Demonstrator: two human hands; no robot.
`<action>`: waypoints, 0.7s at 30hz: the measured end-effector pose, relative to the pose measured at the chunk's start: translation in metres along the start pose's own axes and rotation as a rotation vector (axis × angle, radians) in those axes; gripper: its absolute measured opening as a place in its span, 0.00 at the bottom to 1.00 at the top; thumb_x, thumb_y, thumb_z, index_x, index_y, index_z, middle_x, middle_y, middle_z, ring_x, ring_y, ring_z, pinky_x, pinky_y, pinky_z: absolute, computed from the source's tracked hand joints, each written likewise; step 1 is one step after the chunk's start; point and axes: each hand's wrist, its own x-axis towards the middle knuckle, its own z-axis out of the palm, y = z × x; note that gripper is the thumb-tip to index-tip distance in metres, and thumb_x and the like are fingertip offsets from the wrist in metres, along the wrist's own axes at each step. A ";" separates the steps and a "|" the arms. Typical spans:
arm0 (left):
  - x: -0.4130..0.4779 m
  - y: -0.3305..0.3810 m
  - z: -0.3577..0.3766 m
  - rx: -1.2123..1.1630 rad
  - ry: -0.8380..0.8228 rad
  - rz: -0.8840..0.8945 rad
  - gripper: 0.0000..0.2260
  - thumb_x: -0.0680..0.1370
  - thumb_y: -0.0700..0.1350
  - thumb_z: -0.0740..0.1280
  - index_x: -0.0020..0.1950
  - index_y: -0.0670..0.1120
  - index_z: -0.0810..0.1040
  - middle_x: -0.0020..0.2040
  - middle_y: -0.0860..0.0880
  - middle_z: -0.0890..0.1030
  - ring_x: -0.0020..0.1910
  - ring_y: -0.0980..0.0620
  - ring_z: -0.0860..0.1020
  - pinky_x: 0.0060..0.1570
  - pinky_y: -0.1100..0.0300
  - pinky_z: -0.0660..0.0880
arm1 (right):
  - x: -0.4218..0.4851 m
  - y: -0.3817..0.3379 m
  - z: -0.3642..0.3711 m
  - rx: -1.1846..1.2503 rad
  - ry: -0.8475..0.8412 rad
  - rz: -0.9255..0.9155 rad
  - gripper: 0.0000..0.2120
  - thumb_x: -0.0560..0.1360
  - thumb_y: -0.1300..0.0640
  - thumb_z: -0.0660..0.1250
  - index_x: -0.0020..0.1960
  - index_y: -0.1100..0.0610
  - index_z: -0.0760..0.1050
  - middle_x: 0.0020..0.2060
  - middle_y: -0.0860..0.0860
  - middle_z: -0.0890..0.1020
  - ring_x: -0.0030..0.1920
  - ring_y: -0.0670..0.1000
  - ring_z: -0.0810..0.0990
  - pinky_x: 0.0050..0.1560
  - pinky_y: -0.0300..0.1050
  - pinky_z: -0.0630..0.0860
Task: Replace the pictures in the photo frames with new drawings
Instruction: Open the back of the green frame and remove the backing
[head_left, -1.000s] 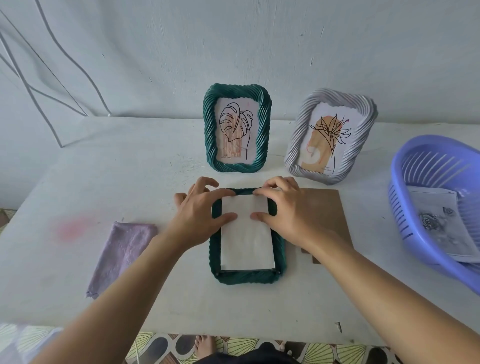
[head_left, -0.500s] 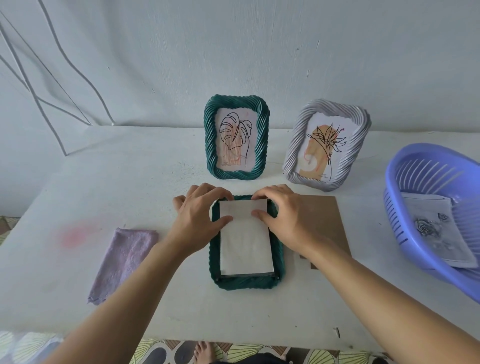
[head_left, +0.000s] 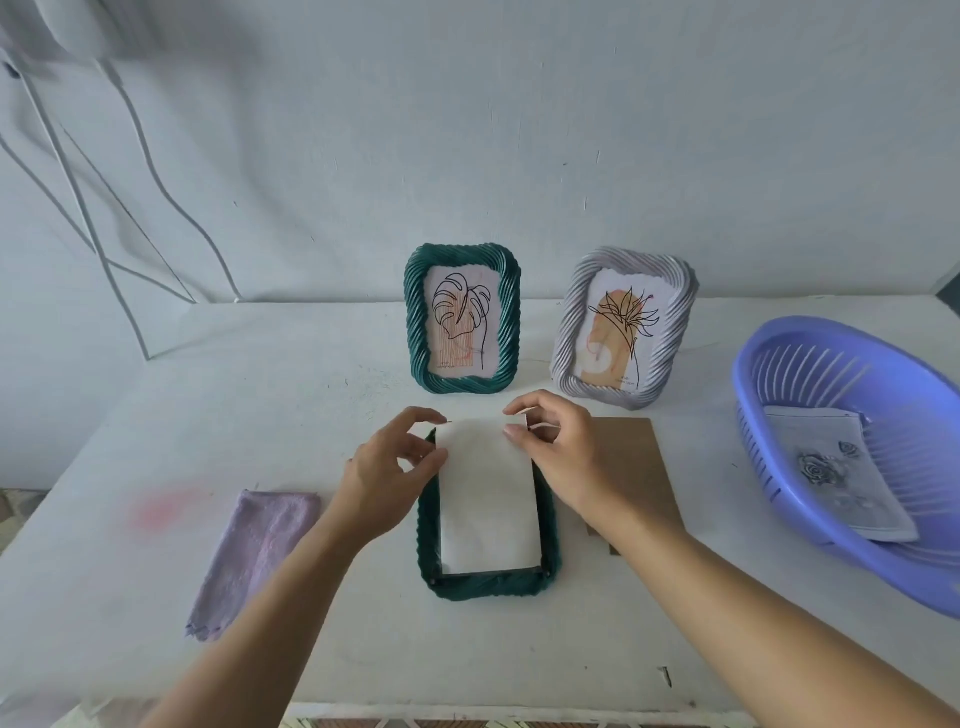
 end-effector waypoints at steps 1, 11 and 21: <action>-0.001 0.001 0.000 -0.017 -0.004 -0.005 0.10 0.79 0.50 0.69 0.59 0.60 0.75 0.43 0.57 0.84 0.45 0.63 0.81 0.54 0.53 0.76 | 0.000 -0.001 0.000 0.017 0.016 0.021 0.06 0.74 0.65 0.72 0.48 0.57 0.80 0.38 0.50 0.81 0.38 0.45 0.79 0.43 0.39 0.76; -0.020 0.030 -0.011 -0.266 0.043 0.063 0.13 0.79 0.44 0.71 0.60 0.56 0.75 0.40 0.52 0.86 0.41 0.59 0.82 0.41 0.76 0.71 | -0.007 -0.029 -0.014 0.154 0.142 0.066 0.07 0.73 0.61 0.75 0.47 0.52 0.80 0.38 0.48 0.85 0.40 0.42 0.82 0.42 0.32 0.75; -0.023 0.062 0.016 -0.445 0.101 0.034 0.09 0.78 0.38 0.71 0.53 0.51 0.83 0.43 0.49 0.85 0.36 0.55 0.82 0.40 0.65 0.75 | -0.026 -0.036 -0.069 -0.123 0.093 -0.025 0.12 0.73 0.62 0.74 0.55 0.52 0.81 0.46 0.47 0.84 0.38 0.44 0.82 0.43 0.33 0.76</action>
